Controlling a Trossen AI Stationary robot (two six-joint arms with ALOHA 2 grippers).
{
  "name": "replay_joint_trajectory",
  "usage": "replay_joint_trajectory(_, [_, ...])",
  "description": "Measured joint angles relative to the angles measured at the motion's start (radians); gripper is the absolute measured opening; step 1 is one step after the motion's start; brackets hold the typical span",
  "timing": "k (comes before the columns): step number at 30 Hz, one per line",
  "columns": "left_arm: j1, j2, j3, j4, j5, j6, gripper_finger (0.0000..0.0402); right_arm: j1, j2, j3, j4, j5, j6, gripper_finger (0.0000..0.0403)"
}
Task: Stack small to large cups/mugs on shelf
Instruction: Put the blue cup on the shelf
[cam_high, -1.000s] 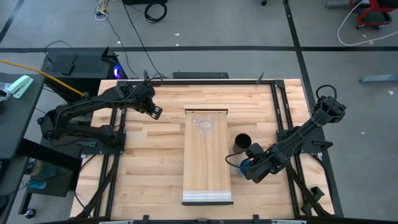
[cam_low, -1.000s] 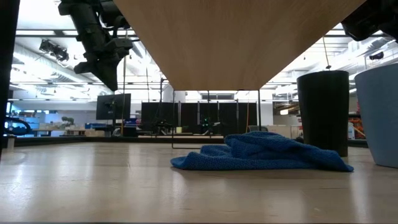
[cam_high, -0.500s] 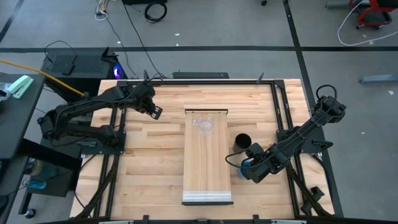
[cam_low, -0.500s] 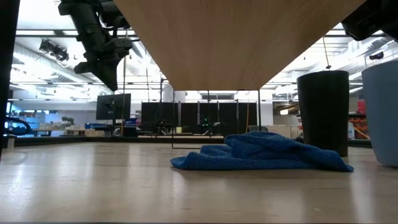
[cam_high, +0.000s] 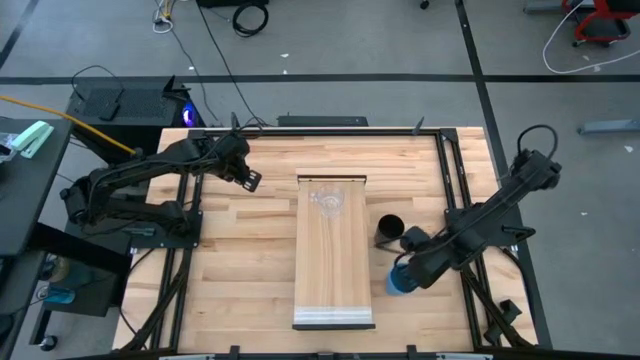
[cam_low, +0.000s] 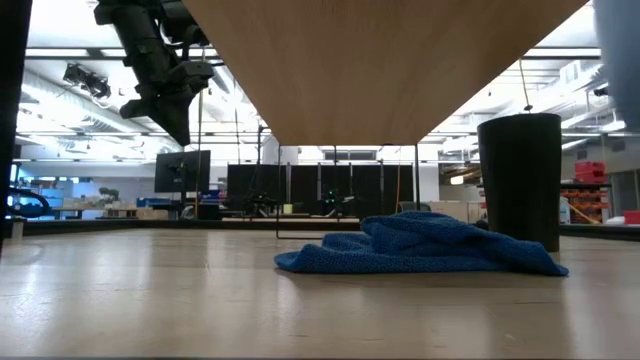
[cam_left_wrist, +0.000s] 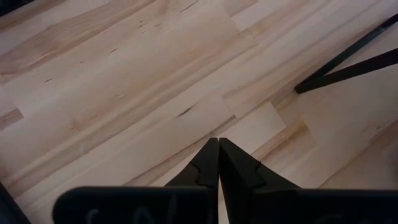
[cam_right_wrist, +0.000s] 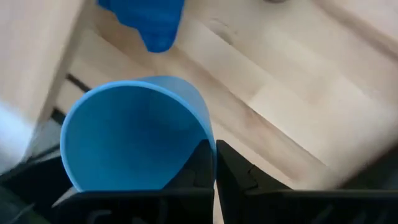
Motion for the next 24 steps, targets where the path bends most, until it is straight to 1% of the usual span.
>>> replay_joint_trajectory(5, [0.000,0.000,0.000,0.000,0.000,0.001,0.0024,0.004,-0.011,0.234,-0.288,0.008,-0.013,0.0004])
replay_joint_trajectory(8, [0.000,0.000,0.000,0.001,-0.001,0.001,0.0027,-0.009,-0.011,0.366,-0.385,0.084,-0.021,0.0003])
replay_joint_trajectory(11, [0.000,0.000,0.000,0.003,-0.012,0.001,0.0025,-0.043,-0.013,0.463,-0.376,0.192,-0.081,0.0003])
replay_joint_trajectory(14, [0.000,0.000,0.000,0.014,-0.017,0.001,0.0020,-0.108,0.005,0.540,-0.378,0.236,-0.193,0.0002])
replay_joint_trajectory(19, [0.000,0.000,0.000,0.021,-0.018,0.001,0.0017,-0.252,0.061,0.627,-0.379,0.229,-0.425,0.0002])
replay_joint_trajectory(24, [0.000,0.000,0.000,0.022,-0.018,0.000,0.0026,-0.389,0.155,0.736,-0.378,0.185,-0.662,0.0002])
